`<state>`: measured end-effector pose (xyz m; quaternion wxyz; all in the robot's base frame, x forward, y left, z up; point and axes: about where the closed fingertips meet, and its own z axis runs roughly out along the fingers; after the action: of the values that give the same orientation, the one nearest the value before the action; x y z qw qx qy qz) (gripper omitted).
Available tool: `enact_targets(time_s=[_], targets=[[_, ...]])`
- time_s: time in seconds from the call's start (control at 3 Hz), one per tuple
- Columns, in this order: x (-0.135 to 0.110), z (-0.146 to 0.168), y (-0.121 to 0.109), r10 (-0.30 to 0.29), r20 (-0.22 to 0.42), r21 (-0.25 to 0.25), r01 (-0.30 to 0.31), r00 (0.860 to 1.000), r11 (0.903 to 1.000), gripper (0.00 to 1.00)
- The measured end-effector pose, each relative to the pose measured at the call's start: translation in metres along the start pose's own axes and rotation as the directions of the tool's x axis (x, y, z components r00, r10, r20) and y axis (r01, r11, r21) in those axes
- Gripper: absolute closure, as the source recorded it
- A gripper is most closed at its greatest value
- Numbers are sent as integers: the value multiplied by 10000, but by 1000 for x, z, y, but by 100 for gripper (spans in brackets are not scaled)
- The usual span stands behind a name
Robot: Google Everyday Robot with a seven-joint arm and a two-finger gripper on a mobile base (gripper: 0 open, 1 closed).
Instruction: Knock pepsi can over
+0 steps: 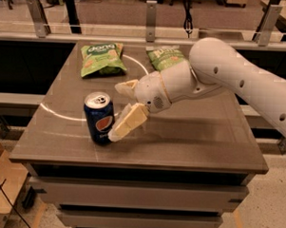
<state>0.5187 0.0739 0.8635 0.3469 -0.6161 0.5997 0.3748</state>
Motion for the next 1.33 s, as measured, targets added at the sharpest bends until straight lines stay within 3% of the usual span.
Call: enact_targets(time_s=[0.33, 0.67, 1.33], targets=[[-8, 18, 1, 133, 327, -451, -119, 9994, 9989, 0], [-19, 25, 4, 51, 534, -654, -16, 9986, 9979, 18], [-35, 22, 5, -163, 804, -717, 221, 9966, 9972, 65]])
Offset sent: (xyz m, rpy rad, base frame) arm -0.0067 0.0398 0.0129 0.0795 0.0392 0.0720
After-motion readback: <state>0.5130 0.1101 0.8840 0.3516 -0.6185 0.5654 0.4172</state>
